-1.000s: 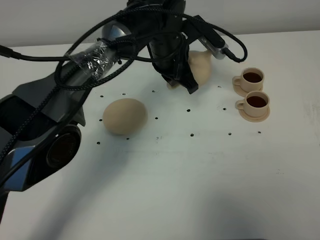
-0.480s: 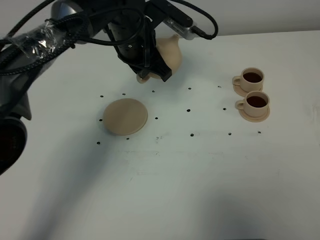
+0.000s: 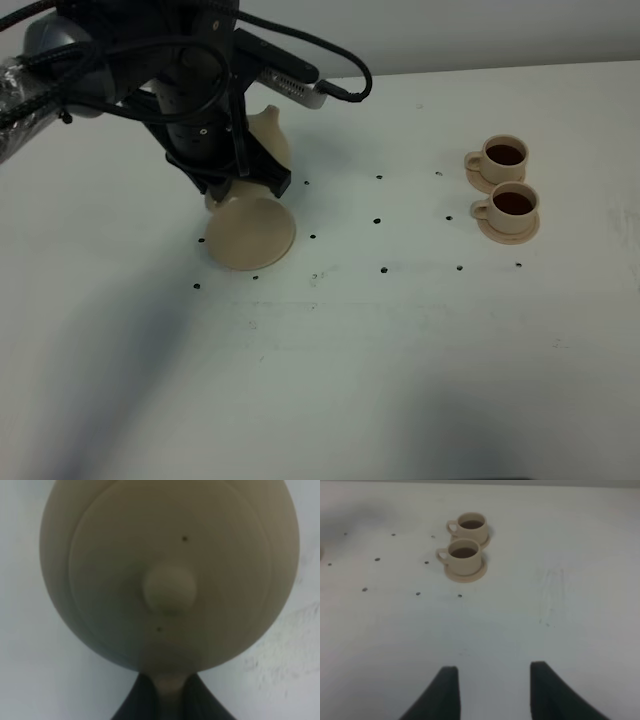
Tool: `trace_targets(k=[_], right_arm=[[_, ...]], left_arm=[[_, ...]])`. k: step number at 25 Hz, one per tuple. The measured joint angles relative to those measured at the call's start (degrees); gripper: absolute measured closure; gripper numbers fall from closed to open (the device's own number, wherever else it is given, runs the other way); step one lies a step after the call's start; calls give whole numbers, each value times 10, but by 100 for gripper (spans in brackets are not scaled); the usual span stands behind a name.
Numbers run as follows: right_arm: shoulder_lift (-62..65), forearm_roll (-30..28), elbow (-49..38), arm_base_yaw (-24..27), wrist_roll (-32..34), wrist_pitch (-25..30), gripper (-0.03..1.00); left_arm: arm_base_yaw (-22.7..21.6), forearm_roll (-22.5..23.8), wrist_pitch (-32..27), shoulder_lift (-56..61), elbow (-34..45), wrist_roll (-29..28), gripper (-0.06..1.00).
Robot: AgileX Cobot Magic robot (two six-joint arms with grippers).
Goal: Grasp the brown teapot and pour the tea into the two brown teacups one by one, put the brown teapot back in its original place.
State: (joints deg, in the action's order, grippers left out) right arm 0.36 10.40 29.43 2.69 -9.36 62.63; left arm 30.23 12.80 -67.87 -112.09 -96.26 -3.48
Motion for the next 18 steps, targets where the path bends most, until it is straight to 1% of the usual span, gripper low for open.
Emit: trace_targets(k=[2,5,10,14,18], right_arm=[[0,0,0,0,0,0,64],[0,0,0,0,0,0,64],[0,0,0,0,0,0,64],[0,0,0,0,0,0,64],[0,0,0,0,0,0,64]], left_arm=[[-3,4,15,22,43,-28,81],[-19,-4,68,55,115,-65,81],[-55,-28,163,86,203,-93,81],[-68,-46,215,84,236,-100,81],[-68,-65,259,68,240,-101,81]])
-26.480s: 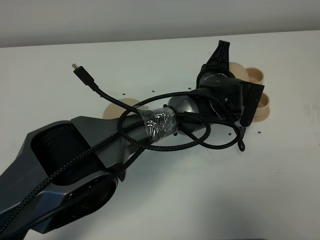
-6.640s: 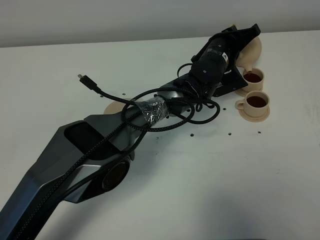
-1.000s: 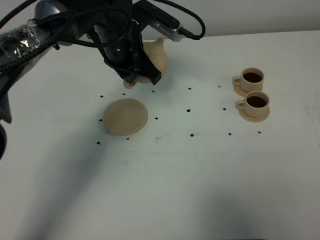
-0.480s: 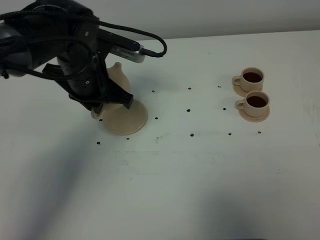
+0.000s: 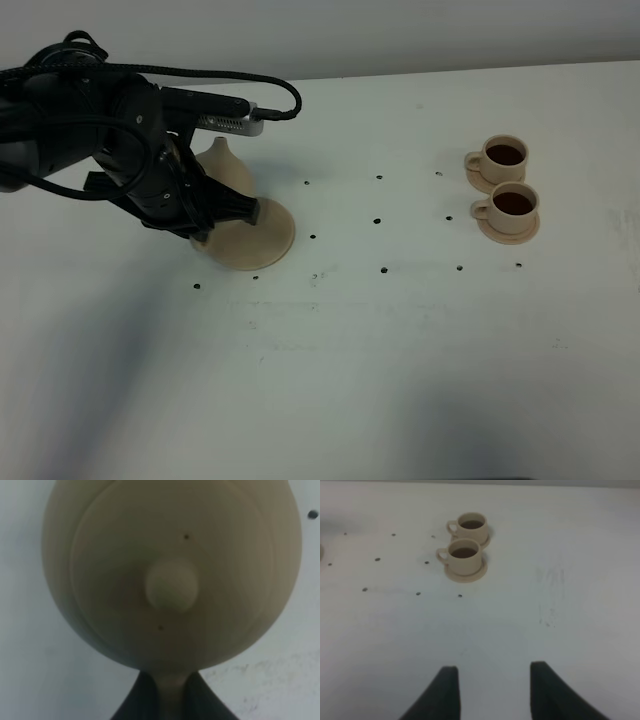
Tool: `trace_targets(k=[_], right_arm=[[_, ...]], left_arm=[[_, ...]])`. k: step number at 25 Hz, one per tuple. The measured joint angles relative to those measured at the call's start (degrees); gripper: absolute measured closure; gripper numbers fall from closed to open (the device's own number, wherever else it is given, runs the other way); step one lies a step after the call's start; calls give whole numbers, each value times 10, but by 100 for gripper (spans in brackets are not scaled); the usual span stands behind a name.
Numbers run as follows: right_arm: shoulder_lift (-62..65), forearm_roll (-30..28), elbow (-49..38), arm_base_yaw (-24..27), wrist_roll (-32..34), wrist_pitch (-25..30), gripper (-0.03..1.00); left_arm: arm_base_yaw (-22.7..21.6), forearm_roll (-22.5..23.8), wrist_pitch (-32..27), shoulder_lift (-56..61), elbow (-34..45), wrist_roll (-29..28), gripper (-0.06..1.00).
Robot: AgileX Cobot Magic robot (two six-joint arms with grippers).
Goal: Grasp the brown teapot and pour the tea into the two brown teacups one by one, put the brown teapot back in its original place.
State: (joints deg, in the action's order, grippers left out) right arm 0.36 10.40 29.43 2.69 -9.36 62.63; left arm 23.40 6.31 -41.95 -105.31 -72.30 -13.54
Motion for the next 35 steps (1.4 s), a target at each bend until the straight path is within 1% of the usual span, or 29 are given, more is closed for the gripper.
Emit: trace_targets(k=[7,17,22,25,35], right_arm=[[0,1,0,0,0,0,64],[0,1,0,0,0,0,64],[0,1,0,0,0,0,64],[0,1,0,0,0,0,64],[0,1,0,0,0,0,64]], left_arm=[[0,-41,23,-50,0,3,81],[0,-47,52,-62,0,4,81],[0,-63,65,-78,1,8,81],[0,-72,67,-82,1,16,81],[-1,-81,66,-83,1,16,81]])
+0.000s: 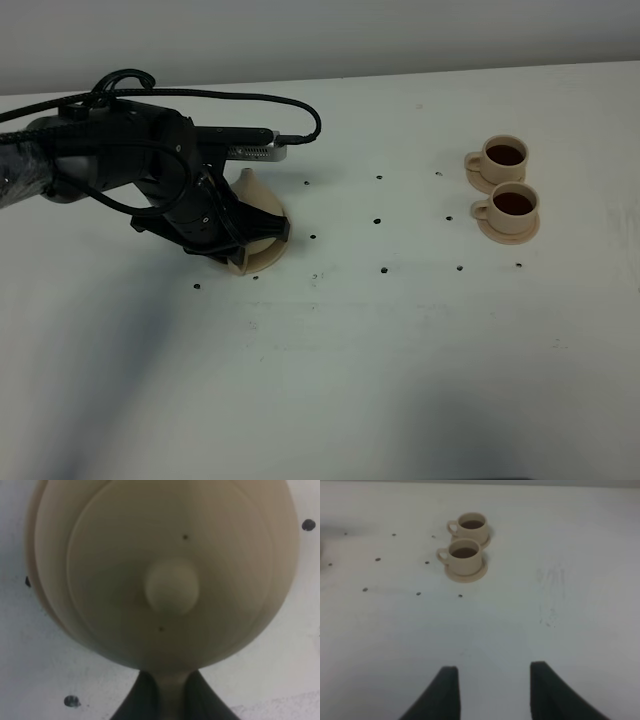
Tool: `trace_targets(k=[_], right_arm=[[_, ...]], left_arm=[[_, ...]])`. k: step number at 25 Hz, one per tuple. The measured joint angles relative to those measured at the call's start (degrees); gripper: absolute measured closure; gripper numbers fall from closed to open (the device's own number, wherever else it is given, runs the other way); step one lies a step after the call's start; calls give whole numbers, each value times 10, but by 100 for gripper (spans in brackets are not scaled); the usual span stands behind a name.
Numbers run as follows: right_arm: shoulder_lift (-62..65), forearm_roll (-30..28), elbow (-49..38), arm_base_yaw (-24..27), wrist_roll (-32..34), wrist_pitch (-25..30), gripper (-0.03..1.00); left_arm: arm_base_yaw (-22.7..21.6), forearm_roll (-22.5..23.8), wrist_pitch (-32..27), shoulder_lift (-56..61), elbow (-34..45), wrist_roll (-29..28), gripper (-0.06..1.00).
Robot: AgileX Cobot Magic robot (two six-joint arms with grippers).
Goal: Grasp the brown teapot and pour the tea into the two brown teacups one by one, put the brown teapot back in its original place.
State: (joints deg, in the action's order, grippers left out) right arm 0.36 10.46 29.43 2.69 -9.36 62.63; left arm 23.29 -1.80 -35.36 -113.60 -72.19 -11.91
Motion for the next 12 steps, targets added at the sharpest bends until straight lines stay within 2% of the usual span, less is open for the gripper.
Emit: trace_targets(k=[5,12], right_arm=[[0,0,0,0,0,0,64],[0,0,0,0,0,0,64]], left_arm=[[-3,-1,0,0,0,1,78],[-4,18,-26,20,0,2,54]])
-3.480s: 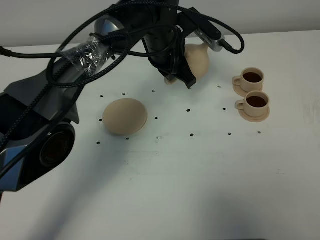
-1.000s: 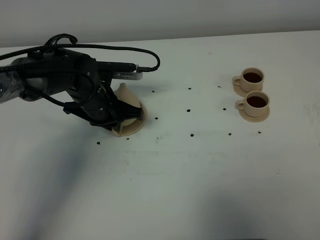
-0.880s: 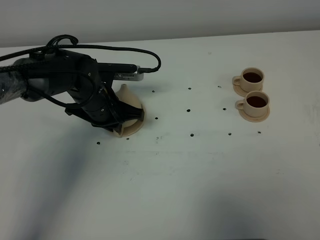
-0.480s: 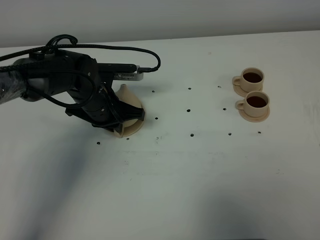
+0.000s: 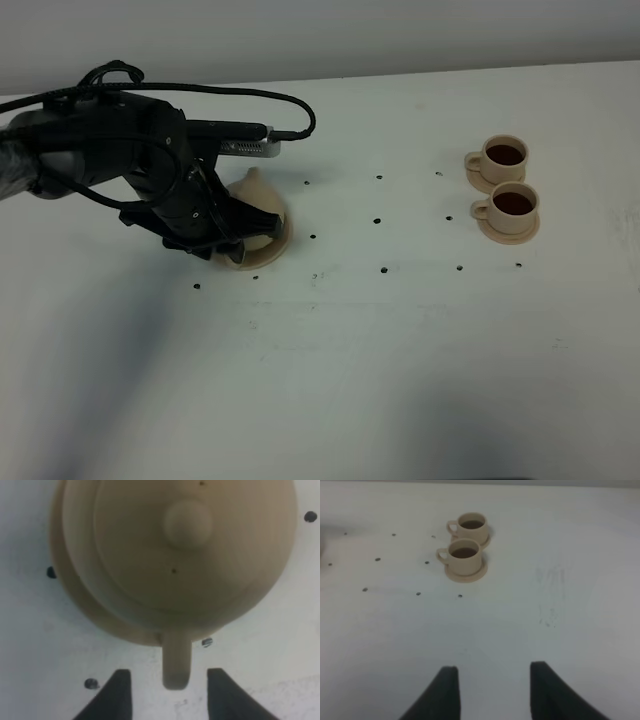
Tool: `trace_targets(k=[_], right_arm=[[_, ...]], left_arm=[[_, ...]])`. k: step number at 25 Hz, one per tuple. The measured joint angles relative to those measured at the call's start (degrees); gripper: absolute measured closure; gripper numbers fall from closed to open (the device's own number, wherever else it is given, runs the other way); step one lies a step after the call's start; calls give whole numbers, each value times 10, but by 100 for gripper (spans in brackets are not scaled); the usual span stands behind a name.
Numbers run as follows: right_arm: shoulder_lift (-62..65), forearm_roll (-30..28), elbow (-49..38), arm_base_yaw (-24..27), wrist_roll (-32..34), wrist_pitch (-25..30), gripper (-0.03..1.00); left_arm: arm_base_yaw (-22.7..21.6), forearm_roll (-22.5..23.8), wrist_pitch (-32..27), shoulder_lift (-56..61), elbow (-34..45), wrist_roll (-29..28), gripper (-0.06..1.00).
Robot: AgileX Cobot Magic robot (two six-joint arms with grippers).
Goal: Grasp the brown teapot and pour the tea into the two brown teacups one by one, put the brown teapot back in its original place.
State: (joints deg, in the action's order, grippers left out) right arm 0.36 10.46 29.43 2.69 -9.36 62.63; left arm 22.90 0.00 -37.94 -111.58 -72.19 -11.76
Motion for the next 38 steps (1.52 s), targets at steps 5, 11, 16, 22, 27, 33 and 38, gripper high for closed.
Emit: trace_targets(k=[5,11,16,22,27,33,38], right_arm=[[0,0,0,0,0,0,64],[0,0,0,0,0,0,64],[0,0,0,0,0,0,64],[0,0,0,0,0,0,64],[0,0,0,0,-1,0,64],[0,0,0,0,0,0,64],[0,0,0,0,0,0,64]], left_arm=[[0,0,-40,21,0,7,48],[0,0,-176,71,0,61,47],[0,5,-301,115,0,72,47],[0,15,-302,185,13,70,47],[0,37,-302,270,74,66,47],[0,48,-302,372,144,62,47],[0,49,-302,447,205,41,47]])
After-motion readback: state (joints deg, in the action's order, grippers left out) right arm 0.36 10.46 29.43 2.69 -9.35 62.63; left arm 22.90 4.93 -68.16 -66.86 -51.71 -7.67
